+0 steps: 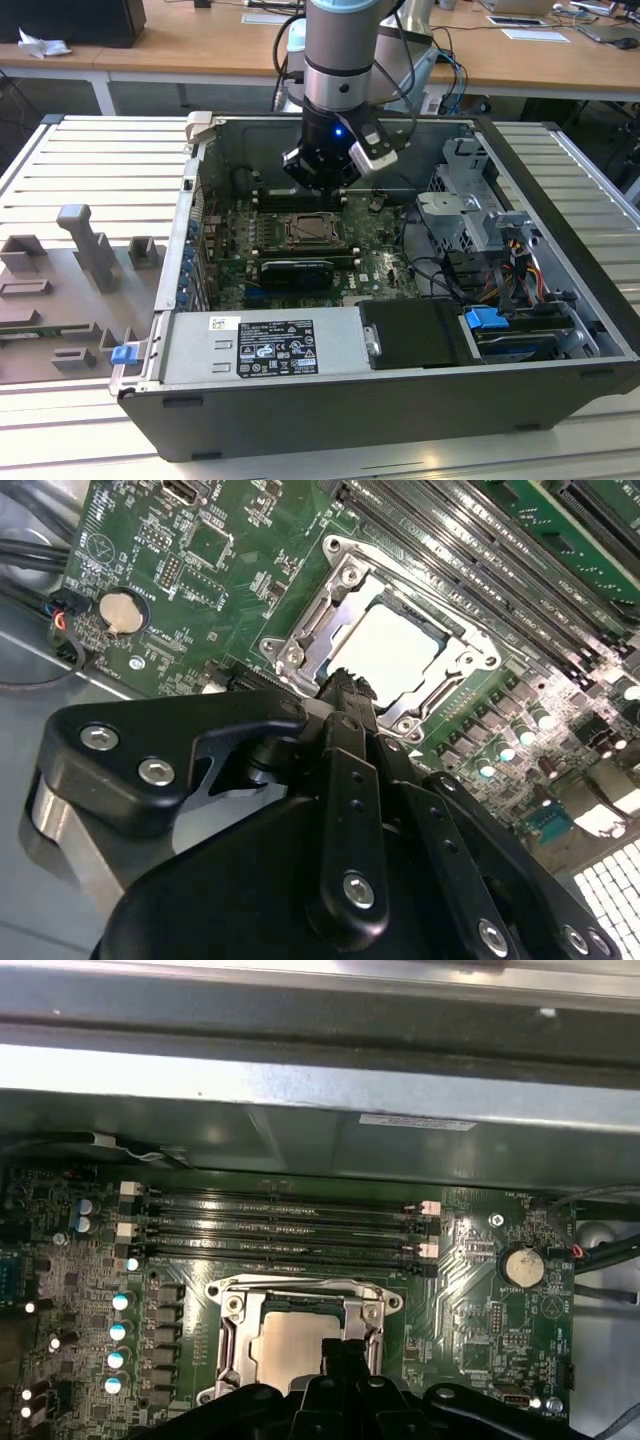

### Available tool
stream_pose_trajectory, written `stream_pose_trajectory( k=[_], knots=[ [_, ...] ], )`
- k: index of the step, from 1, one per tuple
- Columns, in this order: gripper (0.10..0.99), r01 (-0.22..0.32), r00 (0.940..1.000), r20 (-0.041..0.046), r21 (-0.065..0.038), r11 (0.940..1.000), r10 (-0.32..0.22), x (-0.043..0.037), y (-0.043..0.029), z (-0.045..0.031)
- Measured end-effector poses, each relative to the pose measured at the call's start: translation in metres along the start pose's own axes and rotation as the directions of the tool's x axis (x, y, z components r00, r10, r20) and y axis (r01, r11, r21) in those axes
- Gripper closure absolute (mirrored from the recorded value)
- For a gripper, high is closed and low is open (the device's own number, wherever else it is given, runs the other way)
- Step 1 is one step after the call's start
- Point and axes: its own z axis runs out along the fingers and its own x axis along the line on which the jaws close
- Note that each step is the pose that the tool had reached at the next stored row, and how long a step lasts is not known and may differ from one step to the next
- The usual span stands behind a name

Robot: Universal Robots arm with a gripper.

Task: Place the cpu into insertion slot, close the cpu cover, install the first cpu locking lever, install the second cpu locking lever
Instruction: 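Install the second cpu locking lever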

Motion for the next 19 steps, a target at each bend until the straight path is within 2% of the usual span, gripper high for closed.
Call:
stream_pose_trajectory(
  k=[4,8,19],
  knots=[
    [0.980,0.000,1.0000,0.0000,0.000,1.0000,0.000,0.0003,-0.0040,-0.0004],
    [0.980,0.000,1.0000,0.0000,0.000,1.0000,0.000,0.0009,-0.0147,-0.0009],
    [0.980,0.000,1.0000,0.0000,0.000,1.0000,0.000,0.0011,-0.0168,-0.0010]
  ],
)
